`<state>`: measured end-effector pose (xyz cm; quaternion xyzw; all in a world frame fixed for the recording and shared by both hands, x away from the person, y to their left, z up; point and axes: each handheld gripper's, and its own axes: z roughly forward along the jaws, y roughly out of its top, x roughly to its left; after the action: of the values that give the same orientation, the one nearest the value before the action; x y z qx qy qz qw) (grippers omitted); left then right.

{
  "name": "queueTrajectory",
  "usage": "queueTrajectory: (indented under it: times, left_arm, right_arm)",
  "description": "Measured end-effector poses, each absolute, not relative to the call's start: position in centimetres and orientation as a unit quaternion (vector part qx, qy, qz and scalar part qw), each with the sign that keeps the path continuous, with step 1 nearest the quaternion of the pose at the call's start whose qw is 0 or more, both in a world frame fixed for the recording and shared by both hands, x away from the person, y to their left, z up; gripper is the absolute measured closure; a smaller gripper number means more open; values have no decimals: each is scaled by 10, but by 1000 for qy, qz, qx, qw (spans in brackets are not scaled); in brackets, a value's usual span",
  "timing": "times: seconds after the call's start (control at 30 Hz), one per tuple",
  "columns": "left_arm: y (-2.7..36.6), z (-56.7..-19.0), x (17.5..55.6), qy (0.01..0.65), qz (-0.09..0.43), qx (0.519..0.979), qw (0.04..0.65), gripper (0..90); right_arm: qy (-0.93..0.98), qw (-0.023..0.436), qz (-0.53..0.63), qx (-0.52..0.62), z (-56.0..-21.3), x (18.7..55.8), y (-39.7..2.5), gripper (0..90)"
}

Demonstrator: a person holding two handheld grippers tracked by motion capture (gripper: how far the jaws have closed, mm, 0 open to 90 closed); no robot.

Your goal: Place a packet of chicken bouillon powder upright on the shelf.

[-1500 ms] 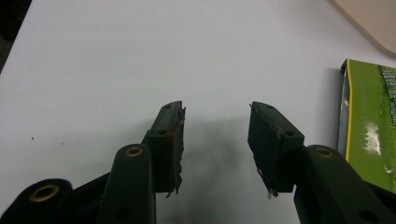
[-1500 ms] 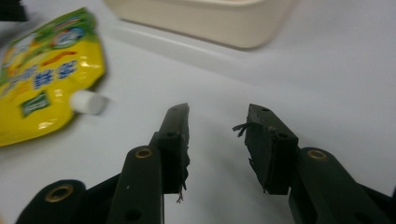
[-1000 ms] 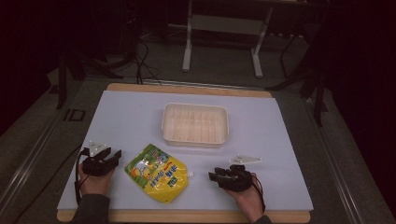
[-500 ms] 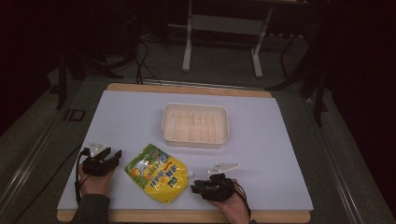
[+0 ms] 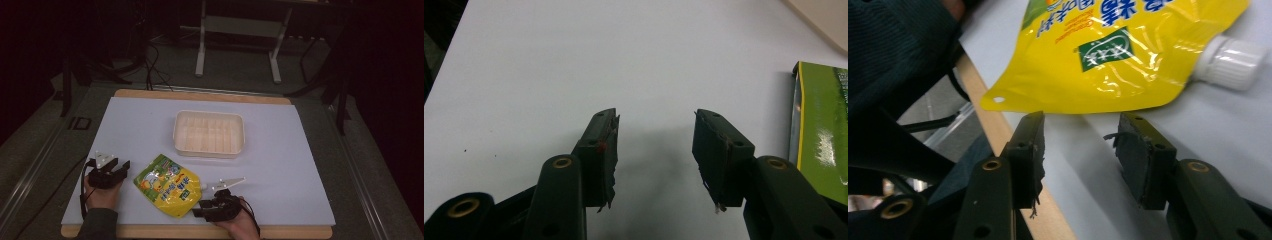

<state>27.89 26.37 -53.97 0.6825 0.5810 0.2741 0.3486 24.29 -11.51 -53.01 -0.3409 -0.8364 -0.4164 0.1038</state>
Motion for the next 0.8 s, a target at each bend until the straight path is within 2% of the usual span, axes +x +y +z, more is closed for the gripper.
queueTrajectory:
  times: [0.3,0.7,0.8]
  left_arm:
    - [263,-540,279,582,276,682,348,518]
    - [263,-540,278,581,279,681,348,513]
    - [263,-540,278,580,280,682,347,513]
  right_arm:
    - [-823,163,-414,-353,-537,247,-105,467]
    - [-799,182,-427,-383,-538,260,-102,385]
    - [-780,202,-439,-396,-536,265,-106,361]
